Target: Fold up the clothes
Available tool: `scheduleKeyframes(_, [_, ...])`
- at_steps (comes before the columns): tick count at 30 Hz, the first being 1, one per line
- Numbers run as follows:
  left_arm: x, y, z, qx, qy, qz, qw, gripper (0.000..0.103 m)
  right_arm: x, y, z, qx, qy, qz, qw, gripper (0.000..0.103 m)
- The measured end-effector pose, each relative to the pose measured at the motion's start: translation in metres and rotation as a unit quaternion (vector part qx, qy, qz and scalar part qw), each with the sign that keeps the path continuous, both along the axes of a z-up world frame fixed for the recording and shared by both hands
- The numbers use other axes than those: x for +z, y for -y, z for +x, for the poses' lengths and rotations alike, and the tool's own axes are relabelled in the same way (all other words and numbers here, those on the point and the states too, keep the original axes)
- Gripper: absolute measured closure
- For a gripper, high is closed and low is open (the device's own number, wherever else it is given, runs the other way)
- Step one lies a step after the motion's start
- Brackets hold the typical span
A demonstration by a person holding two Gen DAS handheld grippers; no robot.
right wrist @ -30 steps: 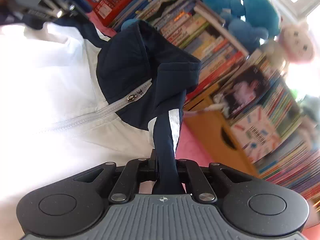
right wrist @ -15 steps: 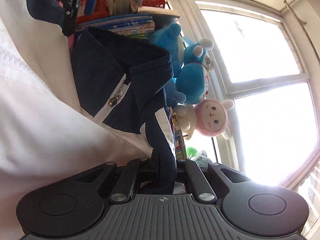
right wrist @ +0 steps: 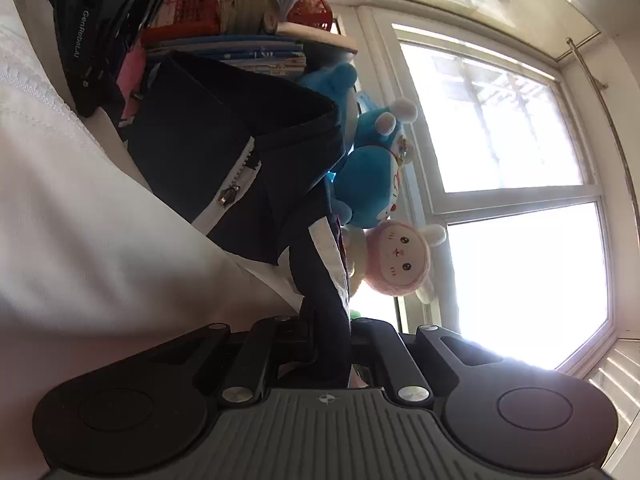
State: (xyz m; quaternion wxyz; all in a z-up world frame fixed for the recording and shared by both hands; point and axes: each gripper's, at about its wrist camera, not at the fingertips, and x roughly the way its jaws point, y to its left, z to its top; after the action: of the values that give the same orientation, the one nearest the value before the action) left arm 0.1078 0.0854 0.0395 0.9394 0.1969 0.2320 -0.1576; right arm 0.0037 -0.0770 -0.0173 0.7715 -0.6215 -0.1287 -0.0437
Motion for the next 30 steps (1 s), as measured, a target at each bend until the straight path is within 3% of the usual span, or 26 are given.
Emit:
scheduleKeyframes(4, [0.007, -0.009, 0.035, 0.078, 0.018, 0.033, 0.9962, 0.089, 0.000, -0.017, 0.044, -0.013, -0.024, 0.020, 0.999, 0.094])
scheduleKeyframes(6, [-0.003, -0.013, 0.047, 0.100, 0.001, 0.037, 0.9943, 0.090, -0.011, -0.026, 0.073, -0.029, -0.048, 0.030, 0.998, 0.094])
scheduleKeyframes(11, [-0.040, -0.021, 0.061, 0.123, -0.039, 0.064, 0.9896, 0.086, -0.046, -0.038, 0.127, -0.064, -0.180, 0.071, 0.979, 0.089])
scheduleKeyframes(13, [-0.043, -0.021, 0.059, 0.130, -0.032, 0.076, 0.9881, 0.082, -0.055, -0.039, 0.132, -0.071, -0.217, 0.077, 0.971, 0.071])
scheduleKeyframes(14, [-0.039, -0.023, 0.057, 0.137, -0.035, 0.072, 0.9874, 0.077, -0.056, -0.037, 0.131, -0.074, -0.222, 0.083, 0.969, 0.073])
scheduleKeyframes(15, [-0.033, -0.027, 0.053, 0.142, -0.035, 0.065, 0.9871, 0.074, -0.056, -0.036, 0.130, -0.077, -0.228, 0.090, 0.967, 0.063])
scheduleKeyframes(16, [-0.026, -0.032, 0.047, 0.145, -0.033, 0.058, 0.9871, 0.072, -0.056, -0.034, 0.129, -0.080, -0.233, 0.097, 0.964, 0.044])
scheduleKeyframes(17, [-0.018, -0.039, 0.037, 0.147, -0.029, 0.046, 0.9877, 0.070, -0.046, -0.030, 0.125, -0.077, -0.239, 0.119, 0.961, 0.035])
scheduleKeyframes(18, [-0.009, -0.047, 0.025, 0.147, -0.022, 0.030, 0.9884, 0.067, -0.029, -0.018, 0.115, -0.073, -0.249, 0.160, 0.952, 0.023])
scheduleKeyframes(20, [0.008, -0.063, -0.002, 0.146, -0.014, -0.006, 0.9892, 0.042, 0.008, 0.008, 0.093, -0.064, -0.269, 0.247, 0.929, 0.021])
scheduleKeyframes(21, [0.017, -0.072, -0.017, 0.142, -0.013, -0.030, 0.9893, 0.038, 0.024, 0.021, 0.080, -0.060, -0.275, 0.288, 0.915, 0.020])
scheduleKeyframes(24, [0.031, -0.091, -0.052, 0.141, -0.032, -0.101, 0.9843, 0.027, 0.068, 0.069, 0.032, -0.035, -0.306, 0.417, 0.855, 0.017])
scheduleKeyframes(28, [0.028, -0.109, -0.083, 0.189, -0.061, -0.165, 0.9660, 0.022, 0.089, 0.102, -0.036, 0.005, -0.338, 0.509, 0.792, 0.011])
scheduleKeyframes(30, [0.020, -0.122, -0.094, 0.231, -0.080, -0.185, 0.9520, 0.022, 0.090, 0.103, -0.066, 0.028, -0.364, 0.513, 0.777, 0.008])
